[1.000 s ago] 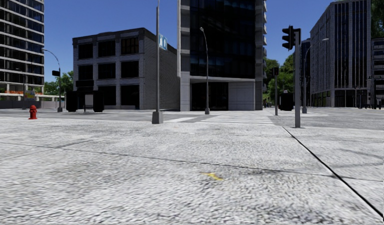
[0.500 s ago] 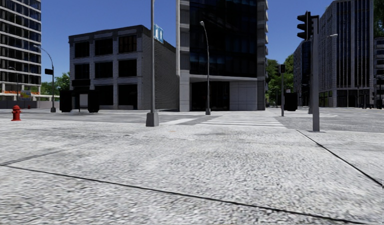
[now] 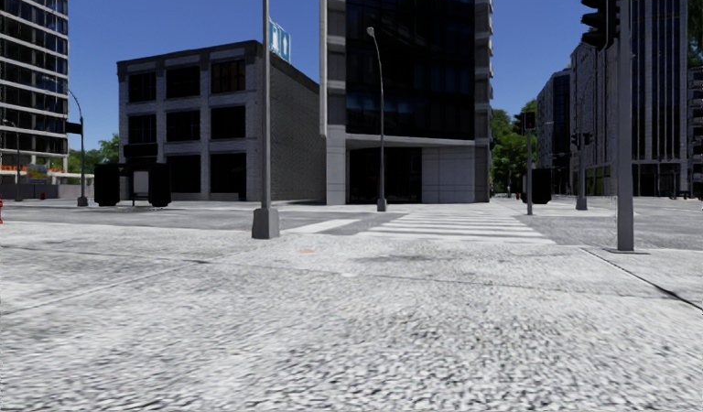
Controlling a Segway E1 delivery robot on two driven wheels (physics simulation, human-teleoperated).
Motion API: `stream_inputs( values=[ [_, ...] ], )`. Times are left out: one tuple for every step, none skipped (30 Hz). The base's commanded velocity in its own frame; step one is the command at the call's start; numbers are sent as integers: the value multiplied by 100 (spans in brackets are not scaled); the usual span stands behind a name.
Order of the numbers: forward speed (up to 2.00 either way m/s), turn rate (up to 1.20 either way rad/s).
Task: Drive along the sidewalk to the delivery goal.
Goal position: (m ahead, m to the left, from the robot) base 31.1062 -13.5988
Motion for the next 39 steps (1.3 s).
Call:
stream_inputs(
  values=[
    [200, -51],
    [200, -51],
    [200, -51],
    [200, -52],
    [200, -52],
    [200, -52],
    [200, -52],
    [200, -52],
    [200, -52],
    [200, -52],
    [200, -52],
    [200, -52],
    [200, -47],
    [200, -47],
    [200, -1],
    [200, 0],
    [200, 0],
    [200, 0],
    [200, 0],
    [200, 0],
    [200, 0],
    [200, 0],
    [200, 0],
    [200, 0],
    [200, 0],
    [200, 0],
    [200, 0],
    [200, 0],
    [200, 0],
    [200, 0],
    [200, 0],
    [200, -25],
    [200, -50],
    [200, -74],
    [200, -95],
    [200, -95],
    [200, -104],
    [200, -104],
    [200, -59]
  ],
)
